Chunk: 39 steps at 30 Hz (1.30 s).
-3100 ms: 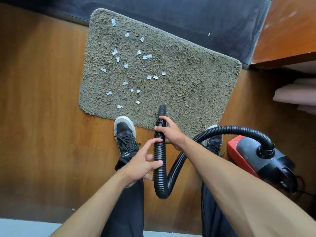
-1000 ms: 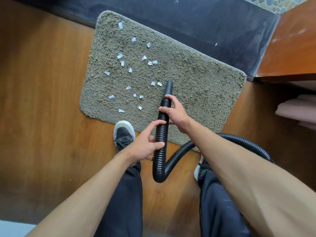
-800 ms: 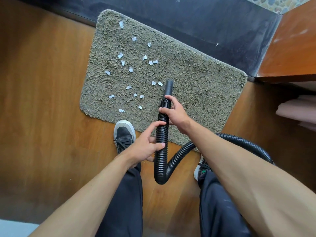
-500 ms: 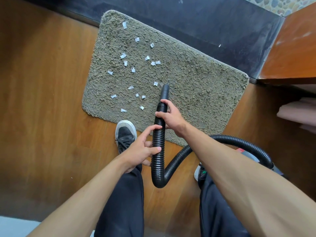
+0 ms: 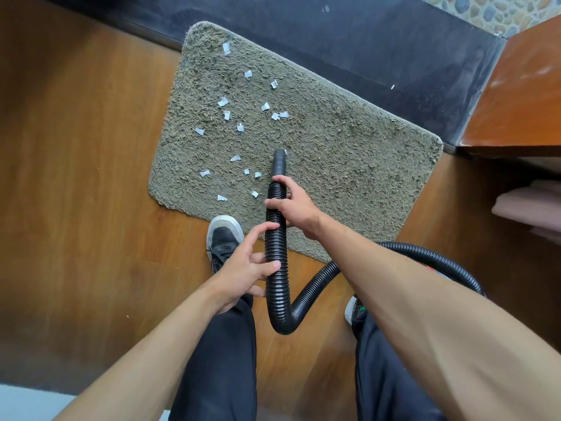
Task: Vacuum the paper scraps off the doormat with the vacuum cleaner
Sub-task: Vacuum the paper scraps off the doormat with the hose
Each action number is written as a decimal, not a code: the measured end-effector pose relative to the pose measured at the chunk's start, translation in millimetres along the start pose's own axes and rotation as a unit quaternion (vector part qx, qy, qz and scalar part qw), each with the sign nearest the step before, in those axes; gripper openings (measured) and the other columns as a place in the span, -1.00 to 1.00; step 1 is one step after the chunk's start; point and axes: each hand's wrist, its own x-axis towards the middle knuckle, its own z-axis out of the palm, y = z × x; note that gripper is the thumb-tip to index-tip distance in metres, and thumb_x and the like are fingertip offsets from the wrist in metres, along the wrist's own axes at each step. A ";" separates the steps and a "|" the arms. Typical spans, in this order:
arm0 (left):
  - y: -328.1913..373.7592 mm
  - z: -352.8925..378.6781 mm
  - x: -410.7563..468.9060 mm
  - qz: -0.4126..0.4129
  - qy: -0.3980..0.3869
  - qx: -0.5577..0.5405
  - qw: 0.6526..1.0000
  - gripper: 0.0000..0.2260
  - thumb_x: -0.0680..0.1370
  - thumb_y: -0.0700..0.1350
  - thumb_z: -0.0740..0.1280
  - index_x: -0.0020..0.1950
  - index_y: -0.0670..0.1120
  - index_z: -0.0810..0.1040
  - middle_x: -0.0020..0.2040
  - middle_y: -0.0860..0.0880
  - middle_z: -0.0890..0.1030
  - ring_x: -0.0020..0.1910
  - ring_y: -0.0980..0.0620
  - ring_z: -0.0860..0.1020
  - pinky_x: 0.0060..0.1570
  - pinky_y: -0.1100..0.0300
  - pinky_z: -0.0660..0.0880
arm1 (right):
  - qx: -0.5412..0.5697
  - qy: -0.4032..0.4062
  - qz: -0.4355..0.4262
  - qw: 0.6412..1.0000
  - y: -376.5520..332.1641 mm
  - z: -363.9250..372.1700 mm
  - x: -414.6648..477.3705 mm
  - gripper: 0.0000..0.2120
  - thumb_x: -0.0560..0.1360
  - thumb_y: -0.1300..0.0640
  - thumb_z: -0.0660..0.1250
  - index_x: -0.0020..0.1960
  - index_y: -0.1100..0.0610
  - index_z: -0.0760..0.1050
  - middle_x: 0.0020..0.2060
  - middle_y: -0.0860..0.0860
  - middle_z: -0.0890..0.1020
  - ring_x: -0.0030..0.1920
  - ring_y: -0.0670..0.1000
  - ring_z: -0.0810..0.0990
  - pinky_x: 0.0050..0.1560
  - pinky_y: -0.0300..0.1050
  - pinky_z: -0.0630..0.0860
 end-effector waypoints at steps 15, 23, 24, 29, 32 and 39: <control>19.7 -4.9 14.2 0.024 -0.010 0.020 0.999 -0.45 0.60 -0.32 0.28 0.31 0.34 0.37 -0.09 -0.15 0.58 -0.06 -0.11 0.61 -0.05 -0.17 0.60 | 0.003 0.021 -0.027 0.999 -18.4 -10.5 14.0 -0.45 0.52 0.30 0.34 0.43 -0.01 0.29 0.09 0.14 0.53 -0.06 0.08 0.60 -0.30 -0.13 0.57; 32.0 -17.3 19.9 0.044 0.003 0.000 0.999 -0.45 0.56 -0.32 0.34 0.31 0.29 0.37 -0.02 -0.18 0.58 -0.01 -0.21 0.61 -0.01 -0.28 0.57 | -0.062 0.007 -0.055 0.997 -42.6 -3.1 34.8 -0.44 0.52 0.30 0.34 0.45 0.02 0.28 0.06 0.09 0.51 -0.13 0.00 0.58 -0.39 -0.24 0.51; 32.5 -19.4 20.0 0.044 0.005 -0.003 0.999 -0.44 0.56 -0.33 0.35 0.32 0.28 0.37 0.00 -0.19 0.59 0.00 -0.21 0.61 -0.03 -0.25 0.59 | -0.068 0.009 -0.056 0.996 -44.2 -1.1 37.0 -0.44 0.51 0.29 0.34 0.44 0.02 0.28 0.05 0.09 0.51 -0.13 0.01 0.58 -0.40 -0.22 0.52; 34.1 -25.3 21.9 0.041 0.005 -0.006 0.999 -0.41 0.54 -0.37 0.36 0.35 0.24 0.36 0.02 -0.20 0.58 -0.05 -0.16 0.62 -0.23 -0.02 0.63 | -0.059 0.015 -0.048 0.997 -45.1 1.9 41.3 -0.46 0.50 0.27 0.36 0.41 -0.02 0.30 0.08 0.11 0.53 -0.09 0.07 0.61 -0.32 -0.08 0.58; 36.7 -22.8 23.9 0.038 0.007 0.005 0.999 -0.41 0.55 -0.37 0.35 0.34 0.25 0.37 0.01 -0.17 0.59 -0.05 -0.12 0.61 -0.27 0.04 0.62 | -0.042 0.023 -0.045 0.998 -44.0 -3.5 40.3 -0.47 0.51 0.28 0.36 0.40 -0.02 0.31 0.08 0.11 0.52 -0.05 0.10 0.61 -0.25 -0.02 0.62; 42.3 -13.8 29.6 0.047 0.009 0.028 0.998 -0.41 0.55 -0.37 0.34 0.30 0.29 0.38 0.03 -0.23 0.57 -0.03 -0.15 0.61 -0.04 -0.27 0.60 | 0.006 0.003 -0.019 1.000 -46.4 -21.2 34.4 -0.45 0.54 0.27 0.36 0.44 -0.04 0.28 0.08 0.06 0.55 -0.14 -0.04 0.64 -0.30 -0.09 0.62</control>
